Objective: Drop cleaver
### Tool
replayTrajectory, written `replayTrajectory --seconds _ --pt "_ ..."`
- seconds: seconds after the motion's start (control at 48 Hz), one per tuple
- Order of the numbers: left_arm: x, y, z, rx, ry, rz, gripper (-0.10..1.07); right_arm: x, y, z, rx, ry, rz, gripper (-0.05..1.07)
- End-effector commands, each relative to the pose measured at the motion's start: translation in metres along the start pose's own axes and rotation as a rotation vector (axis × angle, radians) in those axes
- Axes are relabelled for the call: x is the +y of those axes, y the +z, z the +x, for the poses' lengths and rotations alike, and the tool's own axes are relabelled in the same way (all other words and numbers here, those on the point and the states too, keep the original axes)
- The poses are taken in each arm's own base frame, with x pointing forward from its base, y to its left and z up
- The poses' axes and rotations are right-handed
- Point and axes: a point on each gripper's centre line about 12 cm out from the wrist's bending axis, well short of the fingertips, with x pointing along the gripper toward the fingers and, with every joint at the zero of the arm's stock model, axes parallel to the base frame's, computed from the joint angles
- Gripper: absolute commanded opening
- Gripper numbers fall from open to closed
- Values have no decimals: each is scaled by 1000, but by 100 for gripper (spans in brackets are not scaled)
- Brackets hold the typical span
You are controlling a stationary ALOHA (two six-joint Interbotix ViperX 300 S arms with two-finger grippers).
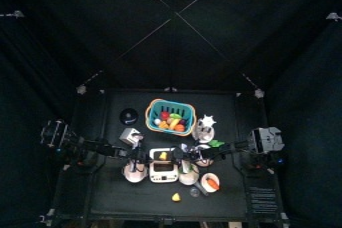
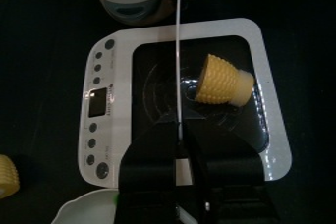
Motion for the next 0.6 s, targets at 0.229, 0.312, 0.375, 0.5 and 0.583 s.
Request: replayTrajectory --seconds 0.229,0.312,0.375,0.5,0.583 --pt "2 29 -12 -115 12 -6 40 5 36 -29 -106 8 -26 33" --pt "4 31 -13 -121 17 -10 53 4 35 -33 -86 -4 -23 33" --pt "6 32 -13 -123 26 -13 66 4 37 -34 -86 -7 -22 33" --pt "15 35 -15 -140 55 -19 82 4 36 -41 -78 -13 -21 33" --pt "24 37 -20 -152 87 -28 82 4 34 -47 -75 -18 -20 33"
